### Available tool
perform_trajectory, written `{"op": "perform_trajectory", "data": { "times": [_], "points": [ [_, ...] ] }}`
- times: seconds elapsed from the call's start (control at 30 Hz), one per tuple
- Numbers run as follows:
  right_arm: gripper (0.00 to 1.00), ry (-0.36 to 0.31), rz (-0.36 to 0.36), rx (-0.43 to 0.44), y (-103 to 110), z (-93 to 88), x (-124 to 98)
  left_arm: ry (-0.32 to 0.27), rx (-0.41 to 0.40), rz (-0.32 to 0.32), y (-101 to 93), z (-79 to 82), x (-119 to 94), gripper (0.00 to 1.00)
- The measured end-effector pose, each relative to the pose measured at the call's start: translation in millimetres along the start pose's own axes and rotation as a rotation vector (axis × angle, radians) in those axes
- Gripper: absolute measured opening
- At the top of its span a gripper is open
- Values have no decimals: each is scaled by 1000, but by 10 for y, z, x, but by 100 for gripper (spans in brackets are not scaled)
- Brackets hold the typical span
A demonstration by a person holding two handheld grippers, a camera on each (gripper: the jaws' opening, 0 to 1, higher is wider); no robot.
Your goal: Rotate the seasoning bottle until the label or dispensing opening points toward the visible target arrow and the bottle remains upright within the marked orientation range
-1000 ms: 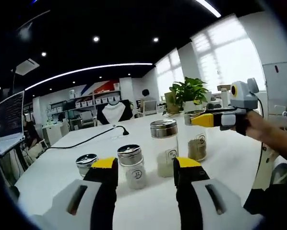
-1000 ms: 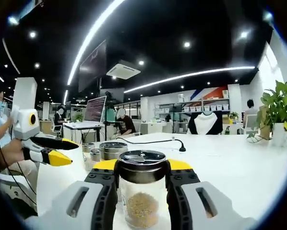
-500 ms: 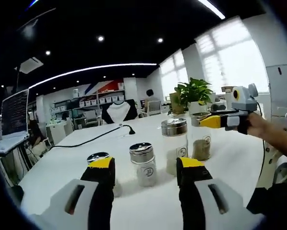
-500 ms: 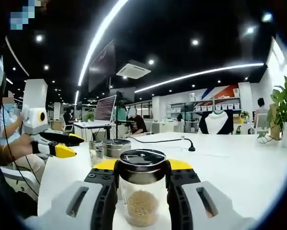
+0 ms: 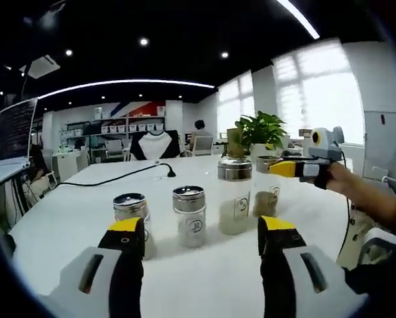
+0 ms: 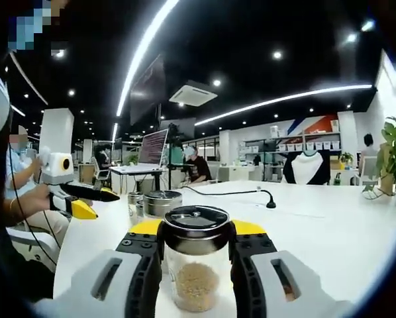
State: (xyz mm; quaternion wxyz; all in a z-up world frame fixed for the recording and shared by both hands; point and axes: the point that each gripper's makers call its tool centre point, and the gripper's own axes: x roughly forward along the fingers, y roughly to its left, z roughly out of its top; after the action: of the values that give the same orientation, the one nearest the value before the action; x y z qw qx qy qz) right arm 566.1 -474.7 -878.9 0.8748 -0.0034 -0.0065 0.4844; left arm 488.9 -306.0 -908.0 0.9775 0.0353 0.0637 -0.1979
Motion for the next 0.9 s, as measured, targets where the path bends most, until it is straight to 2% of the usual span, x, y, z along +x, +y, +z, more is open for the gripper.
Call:
{"op": "perform_trajectory", "data": {
  "times": [0.07, 0.23, 0.43, 0.57, 0.7, 0.77, 0.83, 0.9],
  "points": [
    [37, 0, 5, 0, 3, 0, -5, 10, 27, 14, 14, -22, -13, 74],
    [37, -1, 37, 0, -10, 3, -14, -9, 8, -32, -26, 20, -57, 78],
    [37, 5, 62, -21, -19, 2, -5, 5, 32, -26, 6, 7, -91, 79],
    [37, 9, 85, -19, -19, -4, -11, 16, 56, -8, 46, -14, -100, 89],
    [37, 12, 93, -13, -22, -4, -12, 37, 79, -34, 5, -45, -102, 96],
    [37, 15, 91, -8, -20, -5, -10, 23, 71, -42, -13, -23, -103, 99],
    [37, 24, 83, -26, -16, -3, -9, -48, 34, -84, -87, 95, -121, 99],
    [37, 27, 86, -29, -26, -5, -8, -73, 28, -96, -103, 144, -142, 99]
  ]
}}
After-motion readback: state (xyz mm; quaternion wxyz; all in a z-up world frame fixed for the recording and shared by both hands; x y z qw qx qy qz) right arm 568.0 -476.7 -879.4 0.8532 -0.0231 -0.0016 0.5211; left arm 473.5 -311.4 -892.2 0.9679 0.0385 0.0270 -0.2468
